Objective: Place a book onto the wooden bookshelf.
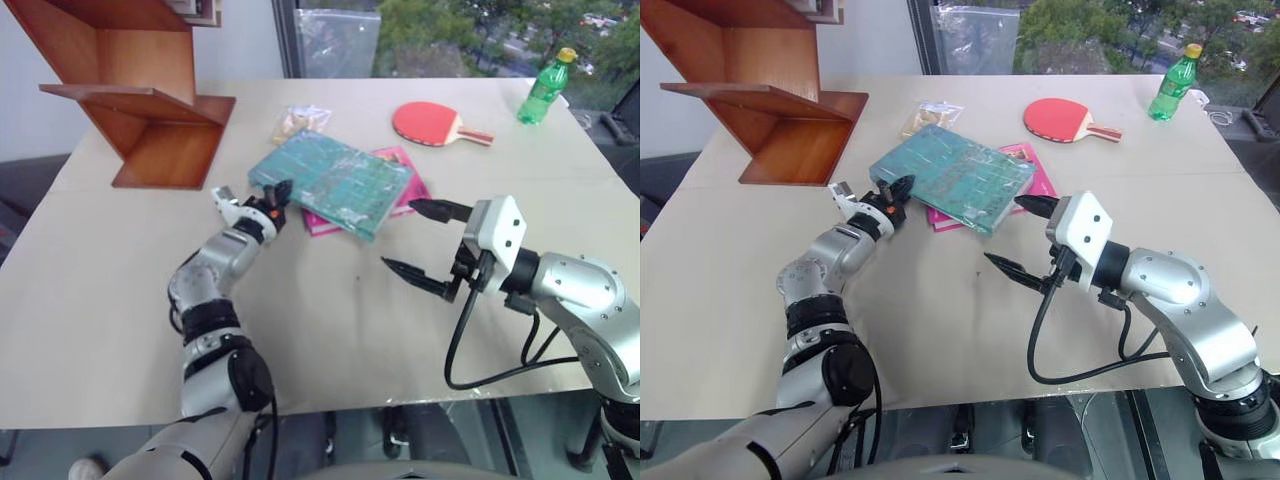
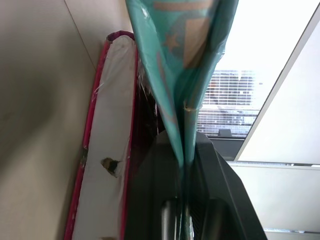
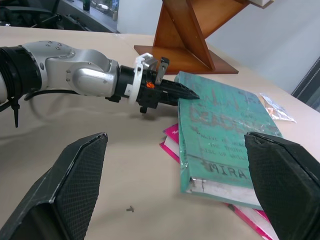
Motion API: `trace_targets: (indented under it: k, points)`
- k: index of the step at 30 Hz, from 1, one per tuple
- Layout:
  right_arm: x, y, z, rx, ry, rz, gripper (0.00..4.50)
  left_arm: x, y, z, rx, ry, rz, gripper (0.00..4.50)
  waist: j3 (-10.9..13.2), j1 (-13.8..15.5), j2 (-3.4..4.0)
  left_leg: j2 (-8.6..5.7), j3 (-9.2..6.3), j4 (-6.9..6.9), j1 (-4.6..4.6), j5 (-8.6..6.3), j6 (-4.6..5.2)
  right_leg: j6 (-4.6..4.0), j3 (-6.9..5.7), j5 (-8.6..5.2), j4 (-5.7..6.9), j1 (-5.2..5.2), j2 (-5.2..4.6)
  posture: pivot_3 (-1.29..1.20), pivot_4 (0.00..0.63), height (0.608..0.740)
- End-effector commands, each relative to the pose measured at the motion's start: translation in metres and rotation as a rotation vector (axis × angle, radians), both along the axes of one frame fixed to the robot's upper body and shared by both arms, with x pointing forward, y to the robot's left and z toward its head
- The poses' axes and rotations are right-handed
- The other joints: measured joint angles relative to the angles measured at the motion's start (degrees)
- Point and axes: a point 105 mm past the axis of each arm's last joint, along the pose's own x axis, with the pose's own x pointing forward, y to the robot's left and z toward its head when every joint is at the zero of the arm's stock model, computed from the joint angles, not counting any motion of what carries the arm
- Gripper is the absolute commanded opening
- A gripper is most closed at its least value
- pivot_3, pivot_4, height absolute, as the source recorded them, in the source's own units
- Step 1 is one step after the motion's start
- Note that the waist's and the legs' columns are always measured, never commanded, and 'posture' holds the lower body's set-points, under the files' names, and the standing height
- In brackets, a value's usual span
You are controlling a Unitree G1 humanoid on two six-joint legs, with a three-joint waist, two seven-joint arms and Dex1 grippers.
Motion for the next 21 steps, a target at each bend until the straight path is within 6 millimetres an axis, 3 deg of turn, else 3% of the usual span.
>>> trace_targets:
  k: [1,5,8,14,16,18,21]
  points:
    - [-0.005,0.002,0.007,0.014,-0.050,0.015,4.50,-0.007,0.010,0.035,-0.023,-0.135,0.013,0.06,0.01,0.03,-0.01,0.00,-0.01,0.00,0.00,0.00,0.00,0.00,0.00,0.00,0.00,0.00,0.00,0.00,0.150,0.740]
    - [-0.004,0.002,0.008,0.021,-0.053,0.016,4.50,-0.018,0.015,0.073,0.052,-0.268,0.005,0.06,0.05,0.03,-0.08,0.00,-0.03,0.00,-0.03,0.00,0.00,0.00,-0.03,0.00,-0.01,0.00,-0.01,0.00,0.150,0.740]
    - [-0.003,0.000,0.007,0.028,-0.057,0.012,4.50,-0.032,0.018,0.116,0.269,-0.438,0.030,0.06,0.08,0.03,-0.12,0.01,-0.05,0.00,-0.04,0.00,-0.01,0.00,-0.04,0.00,-0.02,-0.01,0.00,0.00,0.150,0.740]
    - [0.004,-0.012,0.016,0.074,-0.084,-0.007,4.50,-0.078,0.016,0.206,0.960,-0.914,0.124,0.06,0.15,0.13,-0.18,-0.01,-0.01,-0.04,-0.08,0.00,-0.03,-0.01,-0.09,0.00,-0.09,-0.02,0.04,0.00,0.150,0.740]
    - [0.008,-0.017,0.021,0.094,-0.095,-0.014,4.50,-0.097,0.014,0.237,1.274,-1.122,0.198,0.06,0.15,0.16,-0.19,-0.02,0.02,-0.06,-0.06,0.00,-0.03,-0.01,-0.10,0.00,-0.09,-0.03,0.02,0.00,0.150,0.740]
    - [0.012,-0.019,0.023,0.105,-0.105,-0.016,4.50,-0.111,0.010,0.257,1.642,-1.311,0.278,0.06,0.19,0.07,-0.14,-0.02,0.05,-0.08,-0.10,0.00,-0.04,-0.01,-0.17,0.00,-0.10,-0.11,0.06,0.00,0.150,0.740]
    - [0.017,-0.021,0.027,0.113,-0.117,-0.009,4.50,-0.120,0.007,0.266,2.063,-1.494,0.276,0.06,0.24,0.07,-0.02,-0.02,0.21,-0.20,-0.03,-0.01,-0.05,-0.02,-0.15,-0.01,-0.12,-0.17,0.07,0.00,0.150,0.740]
